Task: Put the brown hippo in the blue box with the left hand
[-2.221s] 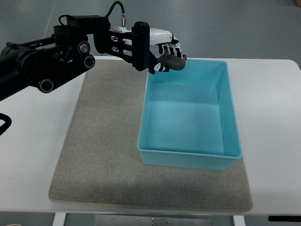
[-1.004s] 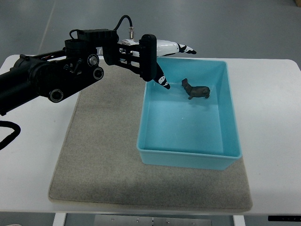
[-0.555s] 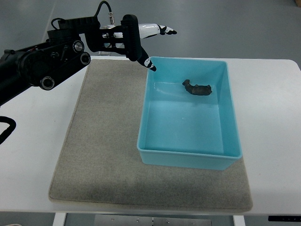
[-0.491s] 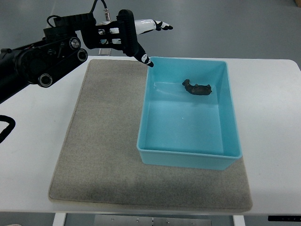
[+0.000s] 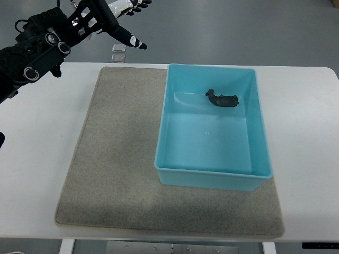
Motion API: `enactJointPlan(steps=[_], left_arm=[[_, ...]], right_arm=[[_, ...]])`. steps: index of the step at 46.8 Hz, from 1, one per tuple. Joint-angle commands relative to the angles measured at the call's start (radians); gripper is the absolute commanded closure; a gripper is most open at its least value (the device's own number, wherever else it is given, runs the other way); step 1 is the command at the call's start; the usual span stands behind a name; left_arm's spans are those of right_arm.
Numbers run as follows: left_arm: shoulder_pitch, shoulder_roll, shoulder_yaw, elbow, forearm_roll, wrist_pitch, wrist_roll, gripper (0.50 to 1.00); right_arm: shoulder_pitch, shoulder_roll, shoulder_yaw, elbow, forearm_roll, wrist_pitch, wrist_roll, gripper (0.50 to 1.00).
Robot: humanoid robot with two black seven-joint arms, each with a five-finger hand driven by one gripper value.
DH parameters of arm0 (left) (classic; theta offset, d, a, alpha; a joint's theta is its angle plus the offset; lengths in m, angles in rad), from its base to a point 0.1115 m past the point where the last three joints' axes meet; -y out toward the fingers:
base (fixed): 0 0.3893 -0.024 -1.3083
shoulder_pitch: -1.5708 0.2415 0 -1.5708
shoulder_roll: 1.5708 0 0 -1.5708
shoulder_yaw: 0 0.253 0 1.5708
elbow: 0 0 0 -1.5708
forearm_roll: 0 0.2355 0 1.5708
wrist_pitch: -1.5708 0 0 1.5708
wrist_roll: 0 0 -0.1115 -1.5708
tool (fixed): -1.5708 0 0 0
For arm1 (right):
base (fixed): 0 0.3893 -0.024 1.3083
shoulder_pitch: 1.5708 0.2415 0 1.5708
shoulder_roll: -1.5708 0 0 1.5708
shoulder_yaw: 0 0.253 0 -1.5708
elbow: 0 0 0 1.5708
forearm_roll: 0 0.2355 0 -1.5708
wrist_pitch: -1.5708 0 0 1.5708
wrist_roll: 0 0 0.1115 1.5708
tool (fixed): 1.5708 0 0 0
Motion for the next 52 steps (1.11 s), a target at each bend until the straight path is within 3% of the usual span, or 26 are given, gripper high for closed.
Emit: enactJointPlan(steps=[1, 18, 25, 36, 46, 52], left_arm=[[0.006, 0.000, 0.000, 0.033, -0.065, 0.020, 0.000, 0.504], [0.013, -0.015, -0.001, 0.175, -0.470, 0.028, 0.022, 0.506], [0.041, -0.020, -0.001, 0.188, -0.623, 0.075, 0.031, 0.506], [0.078, -0.059, -0.010, 0.188, -0.855, 0.143, 0.143, 0.504], [0.125, -0.067, -0.013, 0.181, -1.053, 0.098, 0.137, 0.504], [0.160, -0.069, -0.013, 0.184, -1.171, -0.006, 0.109, 0.504]], right_arm=[[0.000, 0.000, 0.000, 0.000, 0.000, 0.000, 0.000, 0.564], [0.000, 0.000, 0.000, 0.000, 0.000, 0.000, 0.000, 0.564], [0.000, 0.000, 0.000, 0.000, 0.000, 0.000, 0.000, 0.564], [0.000, 0.000, 0.000, 0.000, 0.000, 0.000, 0.000, 0.564], [0.000, 0.000, 0.000, 0.000, 0.000, 0.000, 0.000, 0.564], [0.000, 0.000, 0.000, 0.000, 0.000, 0.000, 0.000, 0.564]])
